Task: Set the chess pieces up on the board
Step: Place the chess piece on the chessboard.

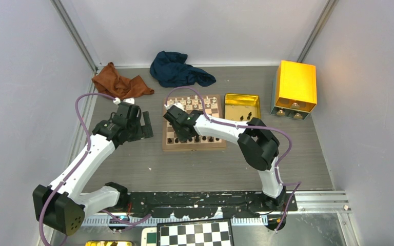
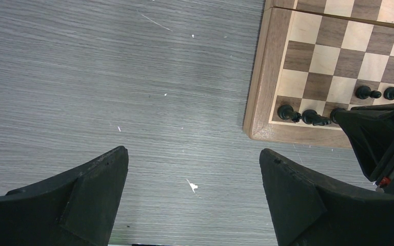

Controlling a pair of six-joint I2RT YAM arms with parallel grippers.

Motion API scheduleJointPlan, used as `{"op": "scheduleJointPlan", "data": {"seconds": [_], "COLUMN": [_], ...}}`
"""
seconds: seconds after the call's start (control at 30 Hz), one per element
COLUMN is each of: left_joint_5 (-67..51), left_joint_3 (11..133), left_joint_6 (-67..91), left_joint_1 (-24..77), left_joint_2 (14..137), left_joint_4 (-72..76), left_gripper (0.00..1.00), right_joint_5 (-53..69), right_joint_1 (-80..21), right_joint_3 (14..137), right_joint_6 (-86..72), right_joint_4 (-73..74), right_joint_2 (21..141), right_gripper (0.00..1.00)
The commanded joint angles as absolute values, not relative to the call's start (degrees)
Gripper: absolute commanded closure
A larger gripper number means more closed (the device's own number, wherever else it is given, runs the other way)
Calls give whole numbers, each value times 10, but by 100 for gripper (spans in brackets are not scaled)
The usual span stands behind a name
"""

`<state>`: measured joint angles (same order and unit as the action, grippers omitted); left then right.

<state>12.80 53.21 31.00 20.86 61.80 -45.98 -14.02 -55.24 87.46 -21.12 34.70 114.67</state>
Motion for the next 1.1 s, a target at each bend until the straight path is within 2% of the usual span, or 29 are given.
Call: {"op": "scheduleJointPlan", "data": {"seconds": [0.0,1.07], "left_joint_5": [125,124], "left_joint_3": [536,536], "left_joint_6": [306,305], "left_joint_1": [205,205], "left_joint_2": [619,618], "left_joint_4": [-440,-439], "left_gripper": [0,0], "right_joint_5": [-133,-134], "right_joint_1": [-551,-551], "right_joint_3": [889,904], "right_joint_6": [-209,-207], "right_joint_4": [336,346], "right_joint_2": [1138,1135], "right_gripper": [97,97]}}
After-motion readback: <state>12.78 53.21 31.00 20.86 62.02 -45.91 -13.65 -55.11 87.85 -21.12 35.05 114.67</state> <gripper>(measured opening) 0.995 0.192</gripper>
